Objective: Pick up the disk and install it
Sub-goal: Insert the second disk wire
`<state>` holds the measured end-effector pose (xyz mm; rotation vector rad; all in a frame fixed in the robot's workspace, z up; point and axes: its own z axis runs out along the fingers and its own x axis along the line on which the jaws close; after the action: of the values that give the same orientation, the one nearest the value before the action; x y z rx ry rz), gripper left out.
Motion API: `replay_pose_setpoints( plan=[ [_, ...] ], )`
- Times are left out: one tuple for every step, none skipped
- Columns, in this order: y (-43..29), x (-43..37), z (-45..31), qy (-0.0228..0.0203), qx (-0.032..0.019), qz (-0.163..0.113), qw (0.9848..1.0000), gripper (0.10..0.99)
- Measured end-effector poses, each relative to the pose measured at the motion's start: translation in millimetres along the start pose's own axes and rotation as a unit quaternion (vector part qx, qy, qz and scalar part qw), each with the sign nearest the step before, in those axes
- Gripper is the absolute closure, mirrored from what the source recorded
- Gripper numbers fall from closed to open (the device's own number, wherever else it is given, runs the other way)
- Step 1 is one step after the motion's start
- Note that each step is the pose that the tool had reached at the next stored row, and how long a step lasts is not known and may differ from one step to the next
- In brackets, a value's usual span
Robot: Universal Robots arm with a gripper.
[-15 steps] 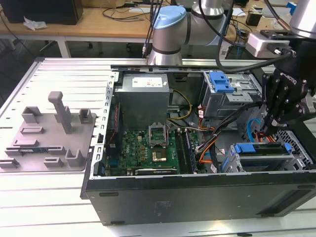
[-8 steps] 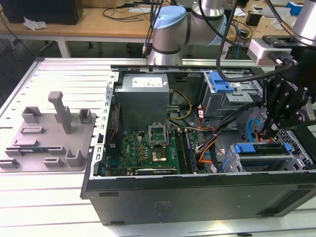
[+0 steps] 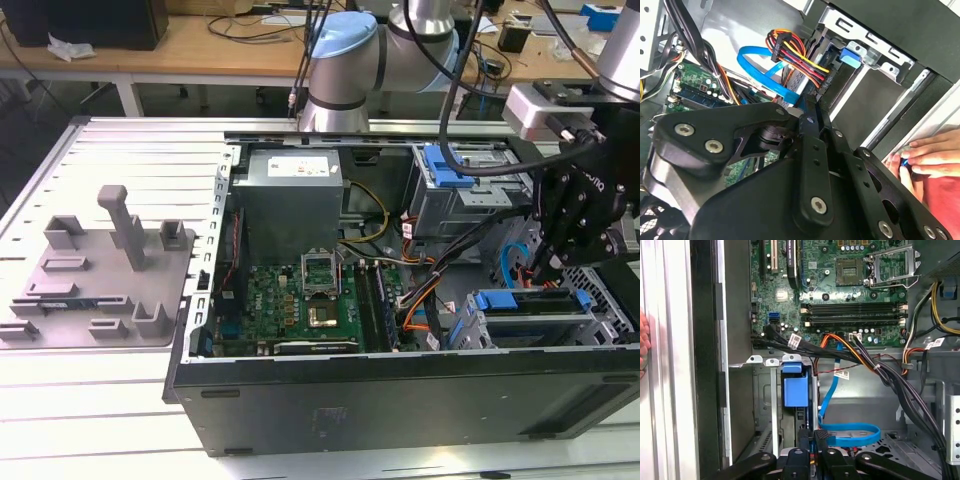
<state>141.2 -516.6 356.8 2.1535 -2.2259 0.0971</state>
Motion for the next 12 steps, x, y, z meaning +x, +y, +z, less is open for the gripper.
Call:
replay_pose_setpoints(
  plan=[
    [0.0,1.0,0.6,-0.0012,0.0000,0.000,1.0000,0.925],
    [0.0,1.6,0.8,-0.0017,0.0000,0.000,1.0000,0.925],
    [0.0,2.0,1.1,-0.0021,0.0000,0.000,1.0000,0.925],
    [-0.1,2.6,1.4,-0.0026,0.0000,0.000,1.0000,0.925],
    [-0.1,2.9,1.6,-0.0030,0.0000,0.000,1.0000,0.925],
    [-0.1,3.4,2.1,-0.0036,-0.0001,0.000,1.0000,0.925],
    [-0.1,4.0,2.4,-0.0040,-0.0001,0.000,1.0000,0.925],
    [-0.1,4.8,3.1,-0.0047,-0.0001,0.000,1.0000,0.925],
    [-0.1,5.1,3.6,-0.0052,-0.0001,0.000,1.0000,0.925],
    [-0.1,5.2,3.8,-0.0050,-0.0001,0.000,1.0000,0.925],
    [-0.1,5.3,3.9,-0.0050,-0.0001,0.000,1.0000,0.925],
    [-0.1,5.2,4.0,-0.0051,-0.0001,0.000,1.0000,0.925]
  ],
)
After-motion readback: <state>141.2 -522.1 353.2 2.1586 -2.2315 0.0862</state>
